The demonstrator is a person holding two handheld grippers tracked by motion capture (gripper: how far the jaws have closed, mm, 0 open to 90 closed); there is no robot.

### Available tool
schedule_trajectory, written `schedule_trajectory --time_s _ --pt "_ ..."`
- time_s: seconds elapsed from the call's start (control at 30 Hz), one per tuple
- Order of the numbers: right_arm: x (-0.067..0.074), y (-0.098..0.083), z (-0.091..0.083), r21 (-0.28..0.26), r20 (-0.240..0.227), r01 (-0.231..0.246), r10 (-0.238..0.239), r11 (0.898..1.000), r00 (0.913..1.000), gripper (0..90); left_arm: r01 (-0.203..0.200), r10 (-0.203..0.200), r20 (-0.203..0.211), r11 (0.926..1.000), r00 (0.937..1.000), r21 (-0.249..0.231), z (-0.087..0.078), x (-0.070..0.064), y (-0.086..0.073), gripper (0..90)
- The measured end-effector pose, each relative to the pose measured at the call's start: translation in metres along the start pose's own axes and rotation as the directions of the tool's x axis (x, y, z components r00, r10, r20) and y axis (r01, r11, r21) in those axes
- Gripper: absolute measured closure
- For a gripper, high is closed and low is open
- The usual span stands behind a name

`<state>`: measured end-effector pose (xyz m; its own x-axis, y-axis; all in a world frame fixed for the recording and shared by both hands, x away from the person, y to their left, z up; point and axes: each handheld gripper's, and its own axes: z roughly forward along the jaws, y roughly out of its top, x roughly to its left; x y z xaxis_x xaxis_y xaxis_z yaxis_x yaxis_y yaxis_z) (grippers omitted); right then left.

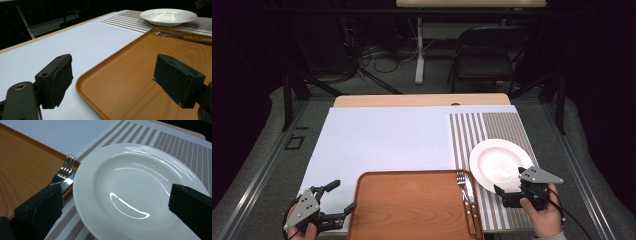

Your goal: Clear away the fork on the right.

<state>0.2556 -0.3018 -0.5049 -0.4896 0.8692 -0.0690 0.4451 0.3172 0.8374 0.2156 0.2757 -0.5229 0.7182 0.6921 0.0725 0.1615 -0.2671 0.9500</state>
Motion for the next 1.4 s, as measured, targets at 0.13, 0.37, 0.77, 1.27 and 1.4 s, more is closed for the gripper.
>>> schedule_trajectory --time_s 0.13,0.37,0.77,1.27,1.4 --pt "-0.003 0.000 -0.001 0.010 0.033 0.028 -0.028 1.000 0.9991 0.0 0.000 0.000 0.001 1.0000 1.0000 0.001 0.000 0.000 0.000 15.2" --pt "-0.003 0.001 -0.001 0.021 0.063 0.090 -0.091 0.996 0.9938 0.0 -0.001 0.001 0.003 1.0000 1.0000 0.002 0.000 0.000 0.000 15.2" --pt "0.006 0.000 0.004 0.145 0.124 0.339 -0.356 0.930 0.9261 0.0 -0.003 0.003 0.000 1.0000 1.0000 0.002 0.000 0.000 0.000 15.2" --pt "0.017 -0.008 0.014 0.218 0.099 0.475 -0.503 0.853 0.8584 0.0 -0.004 0.004 0.000 1.0000 1.0000 0.002 0.000 0.000 0.000 15.2" --pt "0.021 -0.010 0.018 0.234 0.083 0.502 -0.532 0.832 0.8427 0.0 -0.005 0.005 0.001 1.0000 1.0000 0.002 0.000 0.000 0.000 15.2"
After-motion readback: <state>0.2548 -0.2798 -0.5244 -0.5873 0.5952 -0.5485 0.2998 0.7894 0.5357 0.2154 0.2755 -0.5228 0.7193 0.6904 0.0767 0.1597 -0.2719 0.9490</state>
